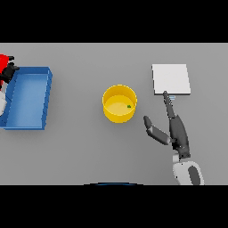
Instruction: Pick up the red beaker and tilt it to pour out 1 green nut into yellow bowl. Pick up the yellow bowl and place it on the metallic measuring scale.
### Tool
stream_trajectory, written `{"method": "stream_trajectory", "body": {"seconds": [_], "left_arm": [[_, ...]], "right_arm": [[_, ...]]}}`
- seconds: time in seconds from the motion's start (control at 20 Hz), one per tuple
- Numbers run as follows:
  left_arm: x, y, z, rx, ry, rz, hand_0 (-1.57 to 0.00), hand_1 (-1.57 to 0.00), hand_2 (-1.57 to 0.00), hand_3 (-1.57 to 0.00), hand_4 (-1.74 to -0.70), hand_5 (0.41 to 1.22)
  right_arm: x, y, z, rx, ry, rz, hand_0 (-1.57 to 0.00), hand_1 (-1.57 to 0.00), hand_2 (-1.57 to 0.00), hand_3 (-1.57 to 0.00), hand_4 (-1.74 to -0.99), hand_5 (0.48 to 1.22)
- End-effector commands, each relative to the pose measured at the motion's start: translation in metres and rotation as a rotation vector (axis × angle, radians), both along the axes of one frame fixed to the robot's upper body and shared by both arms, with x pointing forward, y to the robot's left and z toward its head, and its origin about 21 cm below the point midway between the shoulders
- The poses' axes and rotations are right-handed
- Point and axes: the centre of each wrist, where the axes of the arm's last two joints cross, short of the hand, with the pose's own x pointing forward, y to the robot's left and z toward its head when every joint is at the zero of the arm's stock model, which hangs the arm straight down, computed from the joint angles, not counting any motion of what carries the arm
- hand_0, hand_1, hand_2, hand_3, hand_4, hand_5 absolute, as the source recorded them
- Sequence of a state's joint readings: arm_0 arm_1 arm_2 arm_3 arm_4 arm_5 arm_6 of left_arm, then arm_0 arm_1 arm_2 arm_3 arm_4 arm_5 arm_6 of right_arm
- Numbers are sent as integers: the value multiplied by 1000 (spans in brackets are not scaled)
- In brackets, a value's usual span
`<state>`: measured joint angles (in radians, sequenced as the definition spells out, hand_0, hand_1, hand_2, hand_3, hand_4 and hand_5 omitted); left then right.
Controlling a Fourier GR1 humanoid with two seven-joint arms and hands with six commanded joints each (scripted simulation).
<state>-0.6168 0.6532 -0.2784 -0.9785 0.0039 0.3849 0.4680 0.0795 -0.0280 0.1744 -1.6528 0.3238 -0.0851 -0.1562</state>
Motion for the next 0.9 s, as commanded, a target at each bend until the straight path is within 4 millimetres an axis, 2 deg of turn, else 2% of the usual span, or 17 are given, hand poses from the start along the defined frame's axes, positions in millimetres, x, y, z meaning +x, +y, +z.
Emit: {"method": "stream_trajectory", "body": {"seconds": [0.0,0.15,0.25,0.3,0.4,0.45,0.55,0.6,0.7,0.85], "left_arm": [[-5,0,-4,-16,9,8,-1571,-1571,-1571,-1533,-1741,1173],[-14,-5,-9,-36,17,19,-1571,-1571,-1571,-1552,-1741,1088],[-19,-5,-13,3,32,10,-1571,-1571,-1571,-1559,-1713,991],[-24,-5,-16,16,41,3,-1571,-1571,-1571,-1561,-1645,941],[-29,-2,-16,41,68,1,-1571,-1571,-1563,-1536,-1401,848],[-32,-2,-15,48,74,-8,-1571,-1543,-1501,-1470,-1275,810],[-36,-3,-12,51,80,-51,-1393,-1215,-1209,-1136,-1068,749],[-33,-5,-11,49,92,-47,-1207,-995,-1020,-952,-1002,720],[-37,-2,-17,59,135,-60,-772,-637,-652,-614,-920,677],[-35,-1,-24,104,173,-99,-395,-325,-334,-314,-836,657]], "right_arm": [[-1,1,1,13,-2,0,1,1,1,1,-1006,647],[-3,0,-1,-2,-5,8,1,1,1,1,-1012,648],[-1,3,-2,-6,4,-7,1,1,1,1,-1017,638],[-1,-1,1,-9,-10,0,1,1,1,1,-1021,636],[-3,0,5,-9,-23,-7,1,1,1,1,-1017,635],[-3,3,2,-5,-8,-7,1,1,1,1,-1012,634],[-3,0,1,4,-9,-12,1,1,1,1,-1007,635],[-2,-1,3,7,-17,-8,1,1,1,1,-1004,636],[-2,-3,2,8,-13,-5,1,1,1,1,-1005,634],[-4,-3,1,1,-19,-2,1,1,1,1,-1011,639]]}}
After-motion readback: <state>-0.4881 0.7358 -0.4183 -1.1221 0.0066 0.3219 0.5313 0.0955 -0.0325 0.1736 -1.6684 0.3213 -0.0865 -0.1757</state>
